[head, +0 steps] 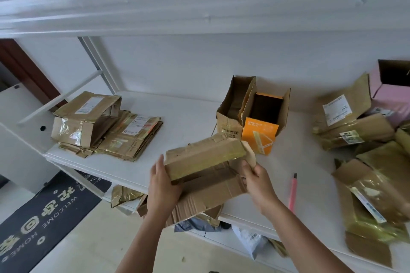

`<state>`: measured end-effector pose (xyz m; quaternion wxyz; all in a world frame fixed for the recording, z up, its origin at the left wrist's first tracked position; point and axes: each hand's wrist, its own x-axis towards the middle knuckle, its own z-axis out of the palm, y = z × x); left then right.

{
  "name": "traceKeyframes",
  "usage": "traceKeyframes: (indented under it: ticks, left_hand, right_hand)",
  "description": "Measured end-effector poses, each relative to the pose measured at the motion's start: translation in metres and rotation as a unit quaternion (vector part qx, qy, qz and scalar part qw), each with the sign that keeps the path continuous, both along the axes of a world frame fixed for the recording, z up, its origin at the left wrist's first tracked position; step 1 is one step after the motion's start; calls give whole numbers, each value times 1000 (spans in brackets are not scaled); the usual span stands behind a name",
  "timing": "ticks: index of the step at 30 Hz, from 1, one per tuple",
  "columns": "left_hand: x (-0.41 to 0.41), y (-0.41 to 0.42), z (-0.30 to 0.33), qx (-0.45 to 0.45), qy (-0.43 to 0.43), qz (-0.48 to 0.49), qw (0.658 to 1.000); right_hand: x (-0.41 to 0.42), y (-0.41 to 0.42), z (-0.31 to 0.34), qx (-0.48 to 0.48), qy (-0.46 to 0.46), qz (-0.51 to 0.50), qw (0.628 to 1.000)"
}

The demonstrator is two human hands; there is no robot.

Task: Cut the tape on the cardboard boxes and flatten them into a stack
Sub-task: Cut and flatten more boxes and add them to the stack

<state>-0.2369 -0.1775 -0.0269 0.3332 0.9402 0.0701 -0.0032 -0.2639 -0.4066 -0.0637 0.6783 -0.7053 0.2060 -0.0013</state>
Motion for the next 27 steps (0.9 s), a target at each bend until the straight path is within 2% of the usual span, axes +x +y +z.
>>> traceKeyframes:
  ticks: [2,6,9,14,16,19,20,22,23,24,25,27]
  left_hand:
    - [-1,7,-3,-39,34,-79,996]
    - [-4,20,-10,-68,125,-232,962]
    - [0,22,-25,-62,172,-267,946]
    - [-1,12,-41,37,261,-322,909]
    - [1,11,-45,13,285,-324,902]
    - [0,11,-40,-184,314,-216,906]
    - [0,13,-42,-232,280,-153,919]
    - [3,23,-54,-176,138,-4,975]
    - [8,31,-63,-127,95,60,986]
    - [11,36,-67,-101,98,116,983]
    - [12,39,-69,-128,139,169,967]
    - [17,47,-69,-306,238,226,894]
  right_hand:
    - [0,-2,-10,78,12,-13,997]
    - [-3,-20,-18,225,74,-44,970]
    - [-12,-34,-18,272,107,-65,954]
    - [-21,-45,-12,359,100,-95,923]
    - [-20,-44,-16,355,115,-97,923]
    - [-19,-38,-21,301,121,-80,943]
    - [-17,-38,-24,290,114,-82,947]
    - [-15,-37,-26,295,105,-88,946]
    - [-14,-37,-24,301,102,-90,944]
    - [-12,-38,-23,306,100,-92,942]
    - [-11,-38,-21,310,100,-90,941]
    - [-6,-36,-16,308,104,-69,943]
